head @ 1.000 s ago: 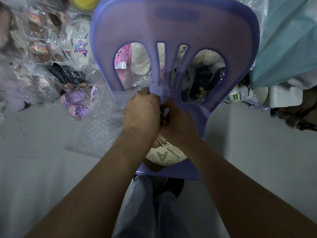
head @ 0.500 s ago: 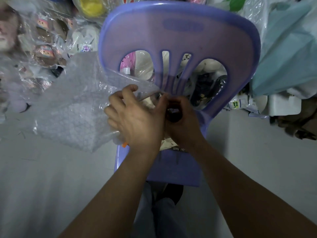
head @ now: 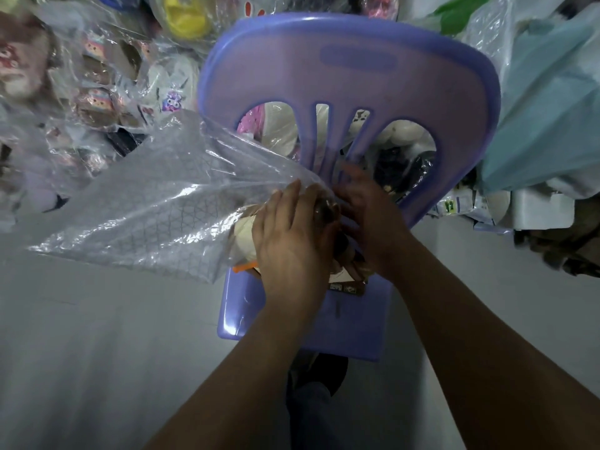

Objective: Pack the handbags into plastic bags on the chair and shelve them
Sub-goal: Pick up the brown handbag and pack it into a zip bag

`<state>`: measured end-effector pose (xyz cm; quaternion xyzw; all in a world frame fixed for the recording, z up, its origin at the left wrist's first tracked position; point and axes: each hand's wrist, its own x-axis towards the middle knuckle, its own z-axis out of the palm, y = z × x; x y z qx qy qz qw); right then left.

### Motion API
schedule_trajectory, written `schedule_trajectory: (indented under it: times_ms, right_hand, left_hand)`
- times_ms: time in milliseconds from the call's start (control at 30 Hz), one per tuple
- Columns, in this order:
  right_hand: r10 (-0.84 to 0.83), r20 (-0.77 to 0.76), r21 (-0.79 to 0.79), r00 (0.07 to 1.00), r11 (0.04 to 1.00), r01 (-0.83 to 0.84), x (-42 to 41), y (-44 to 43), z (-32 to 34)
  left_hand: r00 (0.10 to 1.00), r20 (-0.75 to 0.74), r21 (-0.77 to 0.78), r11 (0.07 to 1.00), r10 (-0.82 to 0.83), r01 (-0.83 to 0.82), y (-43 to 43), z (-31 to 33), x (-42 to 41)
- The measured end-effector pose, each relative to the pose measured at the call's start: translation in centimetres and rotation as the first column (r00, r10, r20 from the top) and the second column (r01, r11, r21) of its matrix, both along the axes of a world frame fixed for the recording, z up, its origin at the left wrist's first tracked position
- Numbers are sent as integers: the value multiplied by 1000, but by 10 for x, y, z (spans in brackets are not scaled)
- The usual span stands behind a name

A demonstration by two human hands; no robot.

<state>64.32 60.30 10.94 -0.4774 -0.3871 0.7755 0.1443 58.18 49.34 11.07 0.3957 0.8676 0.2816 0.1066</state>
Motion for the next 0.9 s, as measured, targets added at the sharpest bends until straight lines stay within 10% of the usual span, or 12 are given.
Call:
schedule_trajectory:
  times_ms: [100, 233, 433, 567, 667, 767, 900]
  right_hand:
    - [20, 305, 277, 952, 955, -109, -17, -15, -2]
    - [-246, 352, 528, 903, 849, 25, -10, -34, -11]
    - [-364, 438, 538, 822, 839, 85, 4, -29, -22]
    - [-325, 450, 475, 832, 876, 86, 3, -17, -18]
    - [-291, 446, 422, 846, 902, 89, -1, -12, -16]
    - [-300, 445, 464, 844, 883, 69, 4, -14, -15]
    - [-372, 441, 561, 817, 824, 72, 16, -23, -14]
  left_hand:
    - [992, 46, 82, 991, -114, 110, -10, 0, 3]
    - [995, 93, 136, 990, -37, 24, -38, -1, -1]
    - [937, -309, 33, 983, -165, 183, -63, -17, 7]
    - [927, -203, 95, 936, -314, 338, -73, -26, 16]
    - [989, 137, -4, 999, 46, -46, -86, -26, 8]
    - [750, 361, -281, 832, 554, -479, -87, -26, -8]
    - [615, 440, -242, 746, 655, -621, -62, -21, -15]
